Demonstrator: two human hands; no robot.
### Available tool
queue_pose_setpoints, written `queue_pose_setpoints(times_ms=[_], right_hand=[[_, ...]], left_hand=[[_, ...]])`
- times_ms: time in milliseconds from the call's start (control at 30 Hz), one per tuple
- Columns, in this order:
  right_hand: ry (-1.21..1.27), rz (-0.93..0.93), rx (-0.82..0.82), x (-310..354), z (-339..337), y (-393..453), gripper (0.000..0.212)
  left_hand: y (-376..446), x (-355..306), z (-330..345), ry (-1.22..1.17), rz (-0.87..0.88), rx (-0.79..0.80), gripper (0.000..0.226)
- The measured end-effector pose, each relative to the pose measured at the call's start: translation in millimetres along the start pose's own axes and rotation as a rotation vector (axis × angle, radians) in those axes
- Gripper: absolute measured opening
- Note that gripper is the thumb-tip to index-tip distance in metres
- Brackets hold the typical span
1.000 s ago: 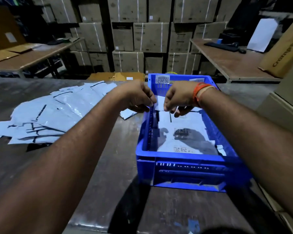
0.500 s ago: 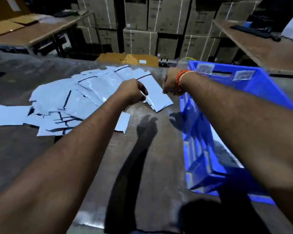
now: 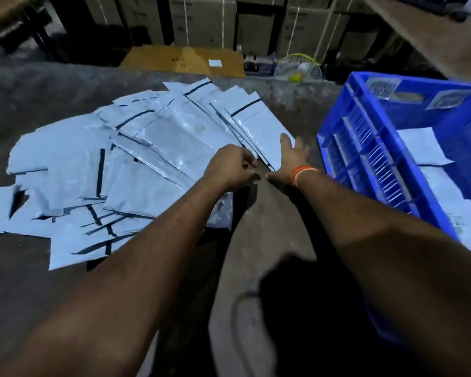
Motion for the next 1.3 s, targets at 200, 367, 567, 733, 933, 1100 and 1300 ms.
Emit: queue_pose_setpoints(times_ms=[200, 367, 567, 733, 933, 1100, 1300], right_hand=[[0.032, 0.059, -0.026, -3.7, 9.8, 4.1, 0.092], [0.220, -0.040, -0.086, -9.5, -0.4, -38.6, 0.046], [0.578, -0.010, -0.254, -42.9, -52.8, -122.0, 0.027], [0.684, -0.046, 0.108, -68.5, -49.0, -161.5, 0.023], [0.746, 0.089, 0.310, -95.7, -10.7, -199.2, 0.022], [0.443, 0.040, 0.448, -112.6, 15.6, -220.3, 0.045], [0.257, -0.040, 0.227, -137.4, 19.4, -252.0, 0.039]], left_hand=[[-4.5, 11.9, 0.0, -0.013, 0.044, -0.043, 0.013], [-13.5, 1.3, -2.9, 0.010, 0.018, -0.148, 0.026], [-60.9, -26.7, -34.7, 0.162, -0.058, -0.453, 0.083], [-108.9, -16.6, -37.3, -0.180, -0.094, -0.497, 0.093], [-183.7, -18.3, 10.7, -0.516, -0.339, -0.399, 0.083], [-230.5, -32.2, 31.9, -0.336, -0.417, -0.467, 0.056], [-261.4, -71.1, 50.8, 0.099, -0.277, -0.417, 0.046]])
Point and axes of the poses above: each hand's wrist, its own y-axis towards the middle knuckle, its own z-axis out of the palm, x = y × z, the point moved 7 cm from there along y, towards the middle knuckle, and after that the axes turned 13 degrees about z, right-handed, at the moved point
